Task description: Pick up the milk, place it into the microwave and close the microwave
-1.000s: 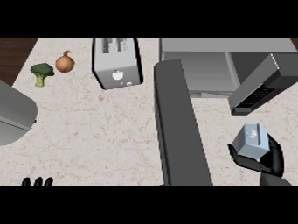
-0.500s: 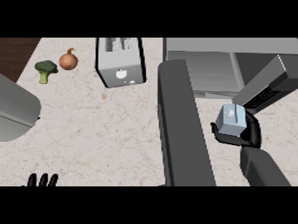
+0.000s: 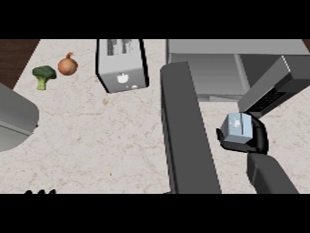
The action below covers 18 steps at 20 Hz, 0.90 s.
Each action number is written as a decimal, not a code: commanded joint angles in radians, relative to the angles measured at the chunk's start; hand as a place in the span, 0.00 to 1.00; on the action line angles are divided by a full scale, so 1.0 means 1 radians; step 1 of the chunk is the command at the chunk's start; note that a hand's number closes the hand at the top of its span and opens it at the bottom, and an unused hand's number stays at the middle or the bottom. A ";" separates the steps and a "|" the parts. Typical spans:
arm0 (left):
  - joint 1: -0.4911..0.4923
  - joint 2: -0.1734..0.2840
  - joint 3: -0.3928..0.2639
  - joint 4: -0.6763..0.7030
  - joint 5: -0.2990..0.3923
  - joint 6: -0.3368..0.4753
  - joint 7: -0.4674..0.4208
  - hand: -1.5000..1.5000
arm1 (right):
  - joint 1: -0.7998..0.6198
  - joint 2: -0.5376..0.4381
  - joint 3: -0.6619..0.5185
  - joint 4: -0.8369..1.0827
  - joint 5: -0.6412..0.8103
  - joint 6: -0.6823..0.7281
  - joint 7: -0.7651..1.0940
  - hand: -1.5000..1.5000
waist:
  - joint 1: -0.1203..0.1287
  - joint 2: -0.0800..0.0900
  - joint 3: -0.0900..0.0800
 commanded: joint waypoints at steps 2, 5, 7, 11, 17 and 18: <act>-0.009 -0.002 -0.014 0.014 0.001 0.008 0.007 0.00 | 0.076 -0.012 0.032 -0.159 -0.021 0.054 0.004 1.00 | -0.020 -0.006 -0.002; 0.015 -0.017 -0.079 0.006 -0.058 0.032 -0.005 0.00 | 0.157 0.059 0.092 -0.315 -0.007 0.019 0.048 1.00 | -0.028 -0.010 -0.002; -0.024 0.008 -0.012 -0.011 0.012 0.010 0.028 0.00 | 0.239 0.063 0.140 -0.446 0.014 -0.003 0.160 1.00 | -0.033 -0.010 -0.003; 0.009 -0.009 -0.035 -0.016 -0.013 0.043 0.000 0.00 | 0.353 -0.006 0.155 -0.669 -0.046 0.138 0.298 1.00 | -0.027 -0.009 -0.003; 0.063 0.016 -0.024 0.017 0.013 0.006 -0.068 0.00 | 0.456 0.116 0.253 -0.898 -0.175 0.205 0.413 1.00 | -0.019 -0.009 -0.002; 0.030 0.000 -0.036 0.009 0.001 0.028 -0.037 0.00 | 0.471 0.109 0.245 -0.928 -0.183 0.266 0.440 1.00 | -0.022 -0.006 -0.002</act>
